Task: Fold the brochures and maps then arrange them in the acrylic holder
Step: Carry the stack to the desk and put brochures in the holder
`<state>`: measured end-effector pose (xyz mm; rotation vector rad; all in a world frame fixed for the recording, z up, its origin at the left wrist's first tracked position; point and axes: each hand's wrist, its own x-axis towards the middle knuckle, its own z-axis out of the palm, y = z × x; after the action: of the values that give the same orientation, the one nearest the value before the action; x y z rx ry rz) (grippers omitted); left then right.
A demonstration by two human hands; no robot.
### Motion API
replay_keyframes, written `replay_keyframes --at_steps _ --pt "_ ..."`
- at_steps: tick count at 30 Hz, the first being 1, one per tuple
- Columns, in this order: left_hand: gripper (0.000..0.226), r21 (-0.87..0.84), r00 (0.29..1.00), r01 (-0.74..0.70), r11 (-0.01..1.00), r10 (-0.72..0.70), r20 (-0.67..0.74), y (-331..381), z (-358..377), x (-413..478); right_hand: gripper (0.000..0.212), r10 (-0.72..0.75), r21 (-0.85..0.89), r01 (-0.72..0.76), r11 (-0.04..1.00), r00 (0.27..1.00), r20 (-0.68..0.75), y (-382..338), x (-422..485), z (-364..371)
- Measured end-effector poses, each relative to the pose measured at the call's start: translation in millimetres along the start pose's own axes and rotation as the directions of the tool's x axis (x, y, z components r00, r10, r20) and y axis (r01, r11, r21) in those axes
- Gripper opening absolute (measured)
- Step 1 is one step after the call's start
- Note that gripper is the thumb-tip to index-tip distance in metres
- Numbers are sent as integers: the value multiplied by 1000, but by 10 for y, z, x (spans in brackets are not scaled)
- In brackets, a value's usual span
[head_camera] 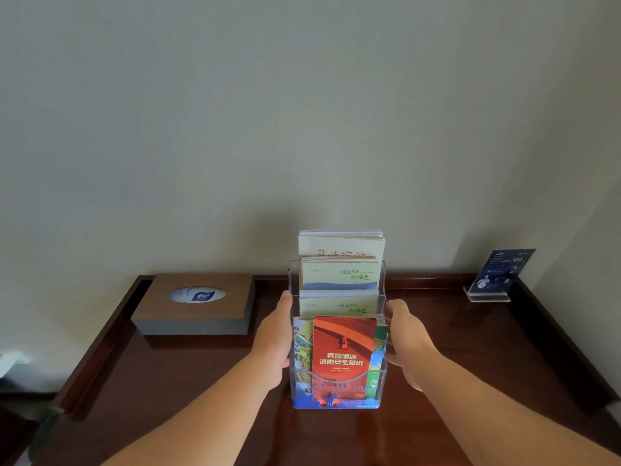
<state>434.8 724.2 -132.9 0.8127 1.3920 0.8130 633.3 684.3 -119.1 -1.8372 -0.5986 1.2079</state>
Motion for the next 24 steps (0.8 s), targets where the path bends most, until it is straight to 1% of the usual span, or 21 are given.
replay_keyframes --at_steps 4,9,13,17,20,24 --pt "47 4 1000 12 1000 -12 14 60 154 104 37 -10 12 11 1000 1000 -23 -48 112 -150" --pt "47 -2 1000 15 1000 -15 16 149 383 296 38 -4 73 3 997 1000 17 -139 388 -288" --pt "49 -11 999 29 1000 -30 -15 299 593 463 34 -36 88 32 996 998 46 -275 680 -408" --pt "49 0 999 27 1000 -27 -45 400 770 668 36 -61 91 53 994 994 90 -413 919 -472" --pt "47 -4 998 35 999 -35 -54 476 878 791 35 -67 100 58 993 993 95 -524 1075 -505" --pt "51 11 997 30 999 -29 -75 550 977 907 34 -81 97 71 993 991 104 -605 1215 -517"
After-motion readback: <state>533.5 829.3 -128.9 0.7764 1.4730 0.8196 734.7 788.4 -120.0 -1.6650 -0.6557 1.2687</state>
